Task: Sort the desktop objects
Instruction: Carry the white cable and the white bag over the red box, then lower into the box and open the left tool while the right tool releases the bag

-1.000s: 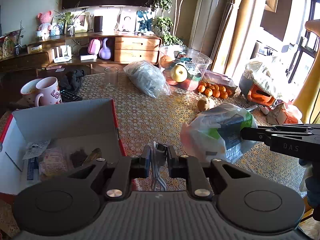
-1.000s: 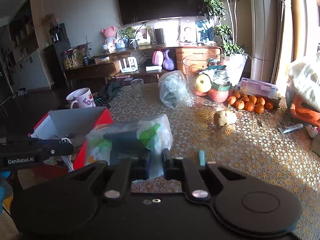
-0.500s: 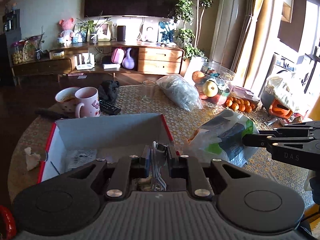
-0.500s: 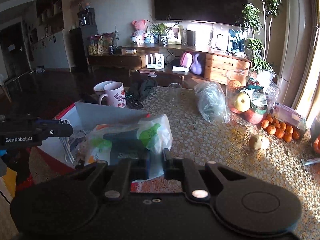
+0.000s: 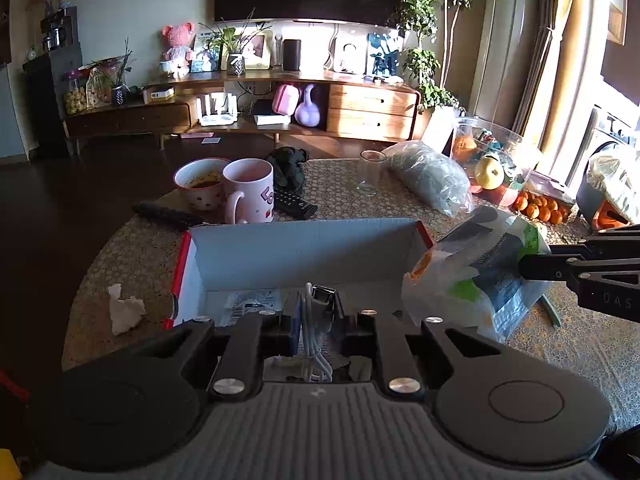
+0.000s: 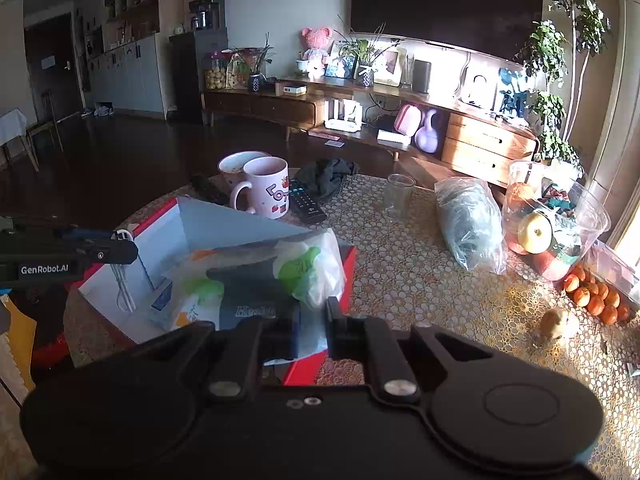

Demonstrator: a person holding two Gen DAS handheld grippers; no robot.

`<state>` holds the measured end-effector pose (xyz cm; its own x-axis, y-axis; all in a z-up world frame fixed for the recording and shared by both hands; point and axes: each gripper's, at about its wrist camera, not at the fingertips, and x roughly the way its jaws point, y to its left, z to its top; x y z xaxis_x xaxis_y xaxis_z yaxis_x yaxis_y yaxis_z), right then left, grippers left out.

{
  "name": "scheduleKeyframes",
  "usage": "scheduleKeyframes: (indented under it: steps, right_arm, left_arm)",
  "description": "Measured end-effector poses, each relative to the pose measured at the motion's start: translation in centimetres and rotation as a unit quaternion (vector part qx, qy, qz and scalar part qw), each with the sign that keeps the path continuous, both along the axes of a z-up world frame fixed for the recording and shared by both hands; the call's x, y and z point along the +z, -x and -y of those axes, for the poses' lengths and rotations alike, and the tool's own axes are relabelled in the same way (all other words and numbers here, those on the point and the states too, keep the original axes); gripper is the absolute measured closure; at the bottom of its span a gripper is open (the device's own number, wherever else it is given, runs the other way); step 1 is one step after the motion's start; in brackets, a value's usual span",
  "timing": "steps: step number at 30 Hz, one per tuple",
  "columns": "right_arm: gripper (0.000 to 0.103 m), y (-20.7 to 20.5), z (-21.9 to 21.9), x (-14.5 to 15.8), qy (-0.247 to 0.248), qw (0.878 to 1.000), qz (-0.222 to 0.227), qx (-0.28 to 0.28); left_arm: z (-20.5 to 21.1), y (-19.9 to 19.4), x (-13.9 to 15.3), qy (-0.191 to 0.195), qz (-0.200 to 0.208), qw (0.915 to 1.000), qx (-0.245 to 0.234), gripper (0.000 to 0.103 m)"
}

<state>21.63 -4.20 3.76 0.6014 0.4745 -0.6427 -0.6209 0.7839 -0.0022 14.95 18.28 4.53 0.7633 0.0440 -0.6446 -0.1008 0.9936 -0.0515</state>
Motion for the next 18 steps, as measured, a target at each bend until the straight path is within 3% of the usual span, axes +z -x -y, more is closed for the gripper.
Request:
scheduleKeyframes:
  steps: [18]
  right_arm:
    - [0.091, -2.0, -5.7, -2.6, 0.054, 0.998, 0.001, 0.042]
  left_arm:
    - [-4.2, -2.8, -3.3, -0.046, -0.070, 0.9963, 0.018, 0.087]
